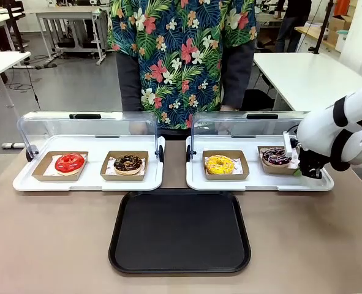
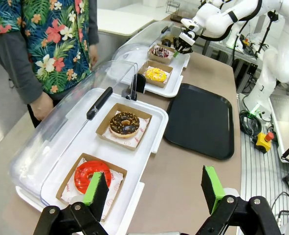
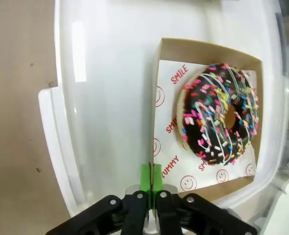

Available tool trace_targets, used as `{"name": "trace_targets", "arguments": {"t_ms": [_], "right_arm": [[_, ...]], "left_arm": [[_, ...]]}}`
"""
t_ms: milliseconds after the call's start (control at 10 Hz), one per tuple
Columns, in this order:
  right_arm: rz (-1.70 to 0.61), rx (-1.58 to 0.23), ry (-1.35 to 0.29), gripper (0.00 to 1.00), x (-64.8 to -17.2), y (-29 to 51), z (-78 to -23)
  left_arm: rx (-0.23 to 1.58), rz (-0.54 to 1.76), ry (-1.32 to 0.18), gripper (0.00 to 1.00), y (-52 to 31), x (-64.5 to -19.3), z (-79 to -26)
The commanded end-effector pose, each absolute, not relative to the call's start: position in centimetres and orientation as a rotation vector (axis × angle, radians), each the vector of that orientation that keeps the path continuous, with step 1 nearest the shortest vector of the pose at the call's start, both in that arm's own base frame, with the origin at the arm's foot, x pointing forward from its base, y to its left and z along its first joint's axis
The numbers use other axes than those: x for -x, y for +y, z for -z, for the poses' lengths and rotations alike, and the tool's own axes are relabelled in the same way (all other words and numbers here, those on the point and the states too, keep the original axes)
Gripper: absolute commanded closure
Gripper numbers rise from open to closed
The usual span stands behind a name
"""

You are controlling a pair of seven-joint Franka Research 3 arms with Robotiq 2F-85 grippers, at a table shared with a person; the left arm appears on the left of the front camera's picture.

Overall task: Move the fourth donut from the left to the tray.
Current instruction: Pick up the Paper togo box containing the Donut indicated by the person and place it on the Handle tray.

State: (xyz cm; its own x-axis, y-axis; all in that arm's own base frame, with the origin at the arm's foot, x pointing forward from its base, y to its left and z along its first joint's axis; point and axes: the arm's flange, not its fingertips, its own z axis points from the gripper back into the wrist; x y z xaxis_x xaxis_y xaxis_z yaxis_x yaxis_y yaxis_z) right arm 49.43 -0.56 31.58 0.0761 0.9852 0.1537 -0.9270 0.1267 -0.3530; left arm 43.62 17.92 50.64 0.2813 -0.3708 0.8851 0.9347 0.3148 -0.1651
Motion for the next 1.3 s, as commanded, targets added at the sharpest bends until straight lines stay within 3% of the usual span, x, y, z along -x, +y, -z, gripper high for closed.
{"name": "trace_targets", "arguments": {"t_ms": [0,500,1100,1200], "right_arm": [[-1.384,0.236,-0.457,0.98,-46.4,0.2,-34.7],[-1.393,0.203,-0.475,0.98,-38.8,5.3,-39.4],[-1.465,0.101,-0.433,0.98,-31.9,11.7,-38.9],[-1.428,0.142,-0.42,0.98,-39.3,12.3,-41.5]], "left_arm": [[0.798,1.025,-0.851,0.0,17.9,-43.5,-50.8],[0.798,1.025,-0.851,0.0,17.9,-43.5,-50.8],[0.798,1.025,-0.851,0.0,17.9,-43.5,-50.8],[0.798,1.025,-0.851,0.0,17.9,-43.5,-50.8]]}}
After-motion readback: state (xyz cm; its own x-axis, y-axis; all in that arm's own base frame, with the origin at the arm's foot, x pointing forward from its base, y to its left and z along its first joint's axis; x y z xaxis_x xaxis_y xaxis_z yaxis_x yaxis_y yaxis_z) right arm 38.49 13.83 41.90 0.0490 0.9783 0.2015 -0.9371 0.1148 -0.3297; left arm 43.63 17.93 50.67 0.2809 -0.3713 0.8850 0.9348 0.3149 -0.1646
